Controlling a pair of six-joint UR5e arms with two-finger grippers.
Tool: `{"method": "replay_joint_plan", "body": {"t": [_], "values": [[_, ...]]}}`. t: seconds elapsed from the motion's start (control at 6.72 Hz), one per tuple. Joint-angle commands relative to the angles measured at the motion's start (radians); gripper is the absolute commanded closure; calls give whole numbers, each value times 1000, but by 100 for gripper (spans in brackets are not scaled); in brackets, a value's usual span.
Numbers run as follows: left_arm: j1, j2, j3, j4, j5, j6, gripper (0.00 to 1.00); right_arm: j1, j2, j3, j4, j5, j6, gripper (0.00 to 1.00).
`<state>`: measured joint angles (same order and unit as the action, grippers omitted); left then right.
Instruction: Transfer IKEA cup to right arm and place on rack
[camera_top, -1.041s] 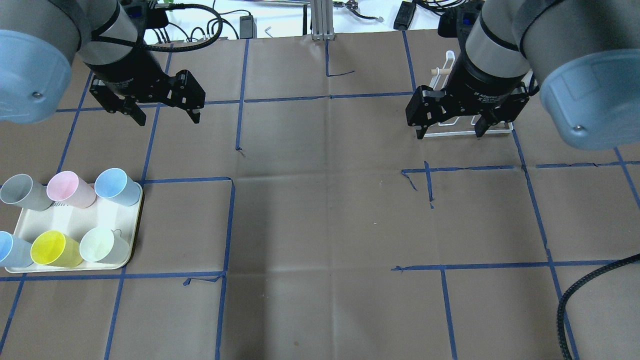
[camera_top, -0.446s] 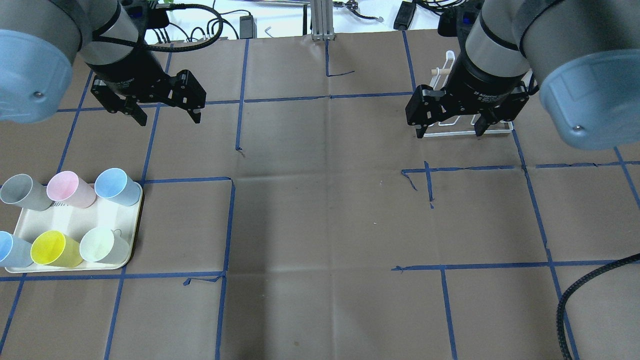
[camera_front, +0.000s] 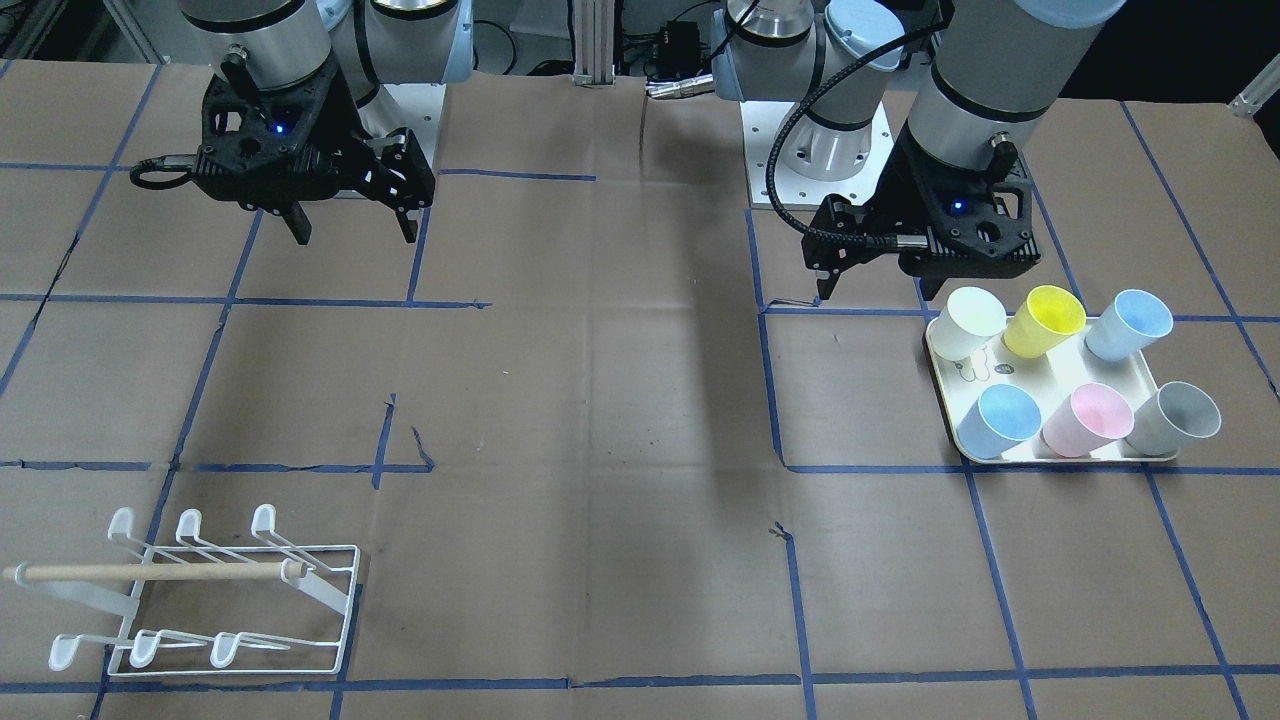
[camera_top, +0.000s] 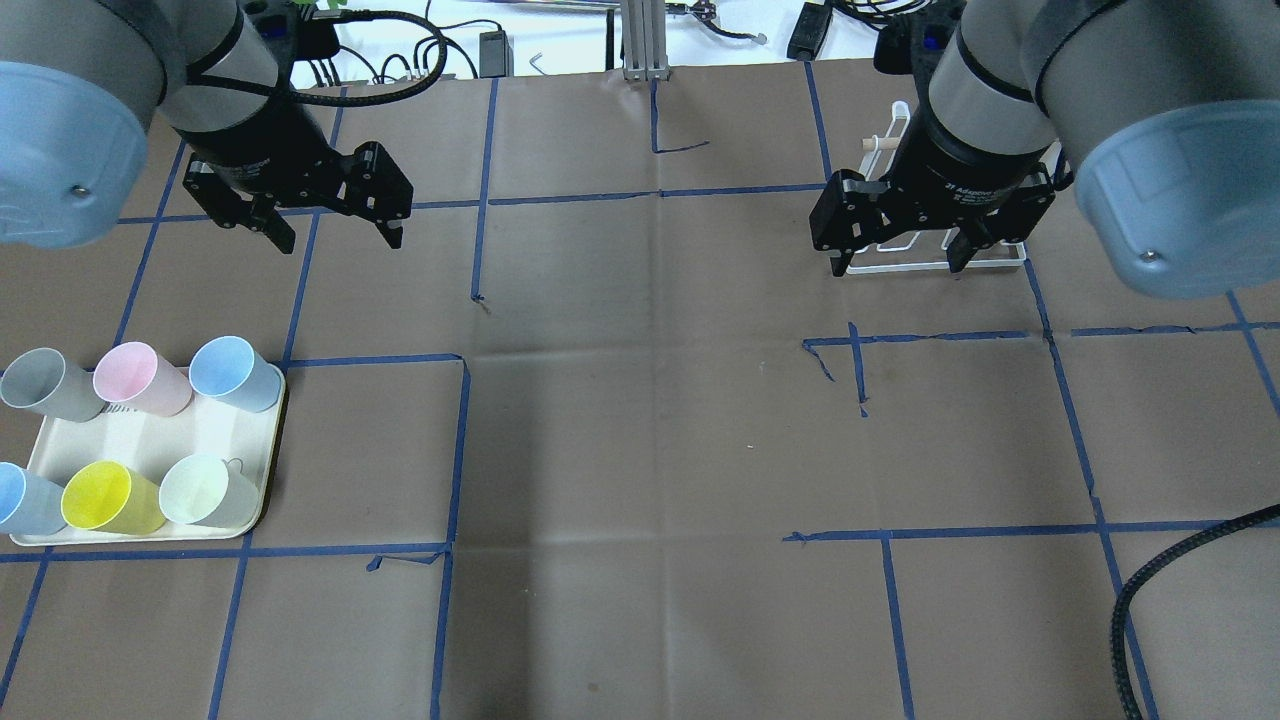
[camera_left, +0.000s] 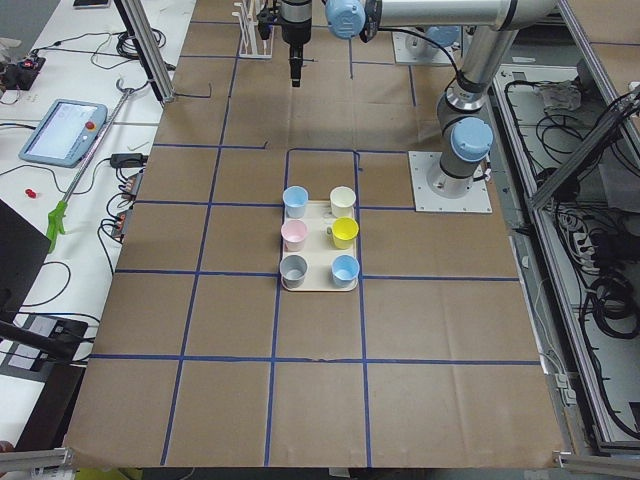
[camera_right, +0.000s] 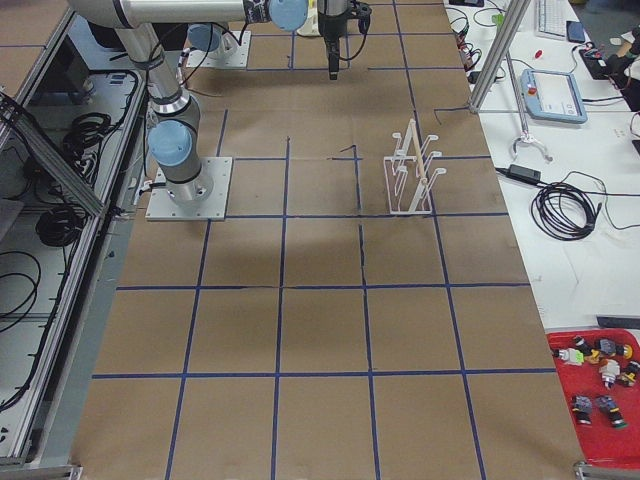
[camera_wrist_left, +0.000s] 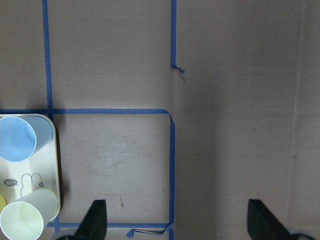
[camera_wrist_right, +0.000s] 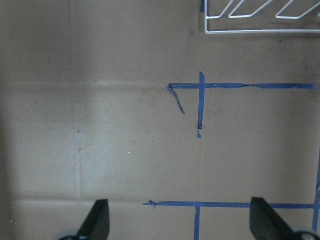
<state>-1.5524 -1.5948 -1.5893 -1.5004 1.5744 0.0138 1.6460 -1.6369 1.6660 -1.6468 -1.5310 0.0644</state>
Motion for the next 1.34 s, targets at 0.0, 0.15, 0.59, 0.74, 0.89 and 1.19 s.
{"method": "replay_joint_plan", "body": {"t": [0.0,0.15,0.59,0.74,0.89,1.19], "values": [[0,2,-1,2,0,-2,0,-2,0,1,-2,3,0,0],[0,10,-8,3,-4,-2,0,-2,0,1,-2,5,0,0],[102,29,-31,-1,1,18,0,-2,17,6,-40,15,6,0],[180,35,-31,-9,0,100,0,0,44,14,-218,18,27,0],[233,41,-46,-14,1,159,0,0,46,29,-253,18,76,0],[348,62,-112,-9,0,276,0,0,49,52,-449,17,263,0]]}}
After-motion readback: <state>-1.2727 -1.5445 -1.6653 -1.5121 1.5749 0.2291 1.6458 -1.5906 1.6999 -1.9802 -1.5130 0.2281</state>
